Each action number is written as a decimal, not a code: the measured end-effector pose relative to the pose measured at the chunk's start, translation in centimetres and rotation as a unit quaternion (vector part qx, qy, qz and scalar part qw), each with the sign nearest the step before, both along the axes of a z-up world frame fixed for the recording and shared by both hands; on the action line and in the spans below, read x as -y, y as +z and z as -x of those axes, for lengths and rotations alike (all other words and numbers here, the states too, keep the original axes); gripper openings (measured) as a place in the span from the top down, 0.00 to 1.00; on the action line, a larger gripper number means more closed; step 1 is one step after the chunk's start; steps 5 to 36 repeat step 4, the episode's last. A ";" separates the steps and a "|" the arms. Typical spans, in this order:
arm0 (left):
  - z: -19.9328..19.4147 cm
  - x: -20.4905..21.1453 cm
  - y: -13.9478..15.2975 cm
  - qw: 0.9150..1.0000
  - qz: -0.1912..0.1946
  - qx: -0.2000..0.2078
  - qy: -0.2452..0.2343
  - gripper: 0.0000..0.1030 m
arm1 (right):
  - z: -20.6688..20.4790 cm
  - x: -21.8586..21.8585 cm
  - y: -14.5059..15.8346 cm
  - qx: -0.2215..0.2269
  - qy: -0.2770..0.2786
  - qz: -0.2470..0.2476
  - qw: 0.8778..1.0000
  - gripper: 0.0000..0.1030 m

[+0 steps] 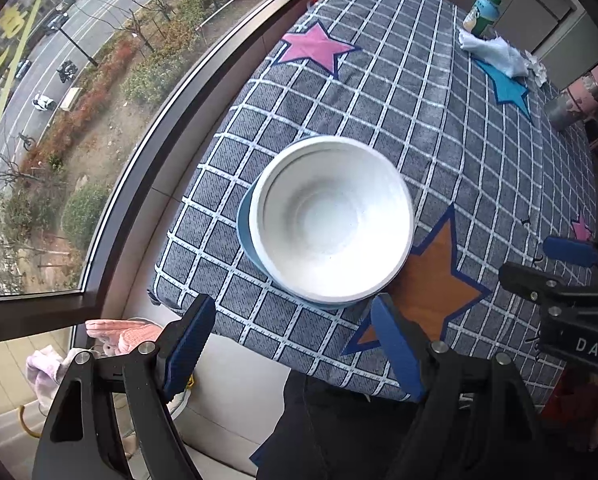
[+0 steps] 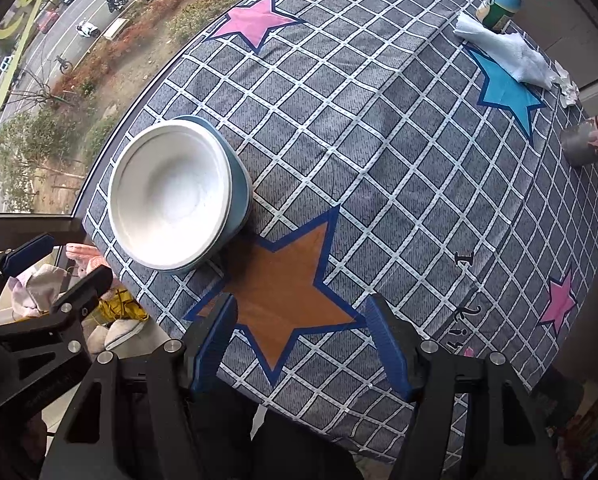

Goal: Organize plates and bowls

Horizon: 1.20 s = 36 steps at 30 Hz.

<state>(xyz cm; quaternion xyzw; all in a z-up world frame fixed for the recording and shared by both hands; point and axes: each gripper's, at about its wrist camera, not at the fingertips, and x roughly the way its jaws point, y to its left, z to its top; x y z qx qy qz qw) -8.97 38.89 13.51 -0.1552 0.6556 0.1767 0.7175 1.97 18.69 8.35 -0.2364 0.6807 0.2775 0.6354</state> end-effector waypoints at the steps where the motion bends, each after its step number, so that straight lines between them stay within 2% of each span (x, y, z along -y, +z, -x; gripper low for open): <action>1: -0.1 0.2 0.1 1.000 0.002 0.004 -0.002 0.19 | -0.1 0.4 0.0 0.000 -0.004 0.000 1.000 0.34; 4: -0.9 1.6 0.1 1.000 0.011 0.005 -0.024 0.19 | -0.3 2.0 0.1 0.005 -0.017 -0.001 1.000 0.34; 36: -0.9 1.6 0.1 1.000 0.011 0.005 -0.024 0.19 | -0.3 2.0 0.1 0.005 -0.017 -0.001 1.000 0.34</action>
